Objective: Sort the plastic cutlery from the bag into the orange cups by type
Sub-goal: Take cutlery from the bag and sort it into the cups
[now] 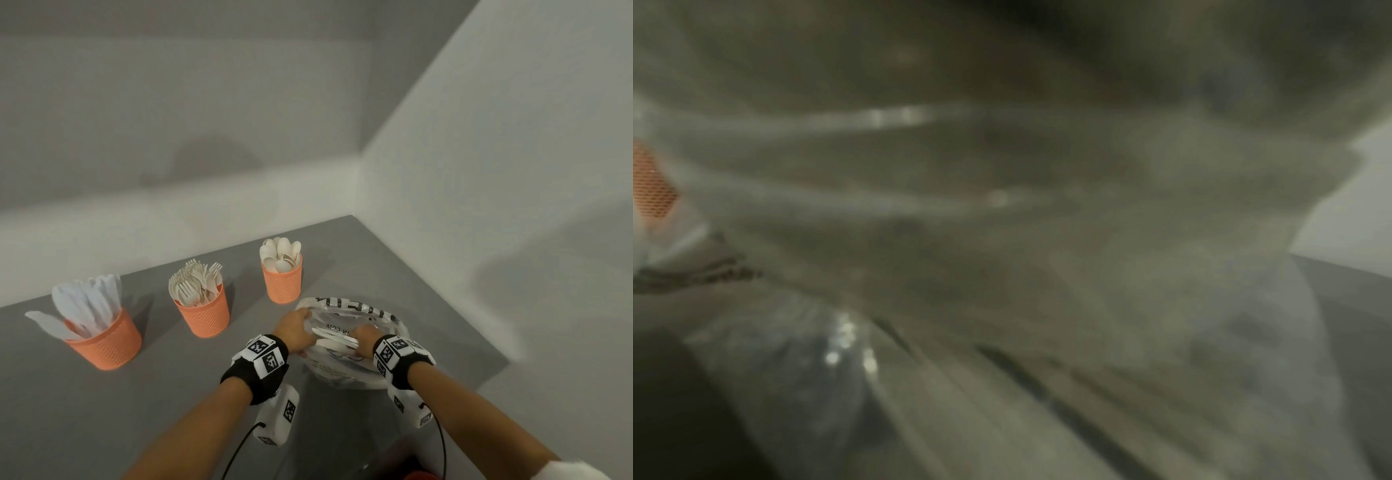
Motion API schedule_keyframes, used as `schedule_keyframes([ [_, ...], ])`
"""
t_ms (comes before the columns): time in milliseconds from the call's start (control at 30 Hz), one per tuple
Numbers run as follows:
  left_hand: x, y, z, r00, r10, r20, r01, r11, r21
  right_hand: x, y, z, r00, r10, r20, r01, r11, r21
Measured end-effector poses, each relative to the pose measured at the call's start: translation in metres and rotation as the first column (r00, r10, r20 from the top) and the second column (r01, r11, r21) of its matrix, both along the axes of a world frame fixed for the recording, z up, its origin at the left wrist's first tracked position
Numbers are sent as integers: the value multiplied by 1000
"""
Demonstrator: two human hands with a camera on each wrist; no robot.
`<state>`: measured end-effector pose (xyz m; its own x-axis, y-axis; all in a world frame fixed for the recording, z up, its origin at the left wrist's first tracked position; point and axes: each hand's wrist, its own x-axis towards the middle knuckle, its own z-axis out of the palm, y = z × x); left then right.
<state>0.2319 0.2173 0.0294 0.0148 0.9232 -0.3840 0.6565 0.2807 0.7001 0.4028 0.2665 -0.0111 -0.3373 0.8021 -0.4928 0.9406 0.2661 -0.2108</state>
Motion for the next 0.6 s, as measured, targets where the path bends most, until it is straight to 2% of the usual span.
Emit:
schedule_keyframes([
  [200,0,2,2,1000,-5,12,5,1000,4,4,-3,2,996,-24,-87,24,1000,-5],
  [300,-1,6,2,999,19,28,-19,1000,0,10,-3,6,989,-11,-148,19,999,50],
  [400,0,10,0,999,30,46,-30,1000,4,13,-4,11,966,-21,-257,39,997,67],
  [600,6,10,4,997,50,63,-53,998,36,15,-13,15,880,-124,-459,198,973,115],
])
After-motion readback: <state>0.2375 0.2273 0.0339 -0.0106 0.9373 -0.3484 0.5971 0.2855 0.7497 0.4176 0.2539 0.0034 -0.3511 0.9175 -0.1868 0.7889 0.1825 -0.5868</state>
